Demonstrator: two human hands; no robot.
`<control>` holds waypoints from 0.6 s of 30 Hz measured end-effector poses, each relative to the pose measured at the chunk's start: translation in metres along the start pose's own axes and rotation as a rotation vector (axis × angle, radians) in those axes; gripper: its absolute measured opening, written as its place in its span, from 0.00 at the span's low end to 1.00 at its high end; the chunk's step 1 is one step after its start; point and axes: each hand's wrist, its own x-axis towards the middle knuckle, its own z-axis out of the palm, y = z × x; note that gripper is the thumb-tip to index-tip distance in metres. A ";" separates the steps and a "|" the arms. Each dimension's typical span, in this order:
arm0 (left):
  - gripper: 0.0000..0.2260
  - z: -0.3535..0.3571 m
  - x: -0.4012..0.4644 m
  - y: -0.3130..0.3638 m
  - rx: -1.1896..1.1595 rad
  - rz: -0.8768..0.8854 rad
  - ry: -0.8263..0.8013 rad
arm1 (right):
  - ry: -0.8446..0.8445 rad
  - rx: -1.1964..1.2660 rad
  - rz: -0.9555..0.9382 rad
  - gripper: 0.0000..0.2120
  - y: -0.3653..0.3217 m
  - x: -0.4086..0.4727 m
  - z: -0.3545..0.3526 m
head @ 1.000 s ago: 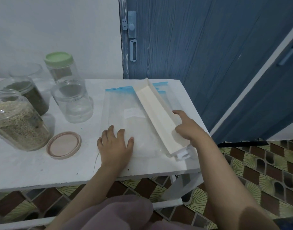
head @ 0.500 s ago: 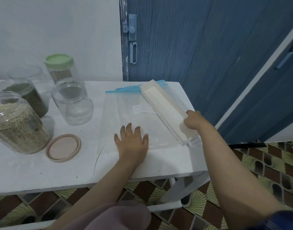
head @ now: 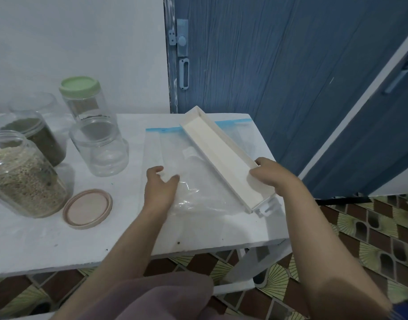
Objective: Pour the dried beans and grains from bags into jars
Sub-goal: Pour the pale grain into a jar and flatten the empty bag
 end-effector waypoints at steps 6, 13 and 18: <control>0.23 -0.002 0.005 0.015 -0.045 -0.125 -0.155 | -0.015 0.124 0.105 0.12 0.010 -0.005 -0.004; 0.20 -0.001 0.010 0.011 0.021 0.002 -0.190 | 0.045 0.068 0.104 0.15 0.008 -0.011 -0.003; 0.13 -0.007 0.009 0.006 0.202 0.176 -0.078 | 0.019 0.145 0.028 0.21 0.002 -0.027 -0.003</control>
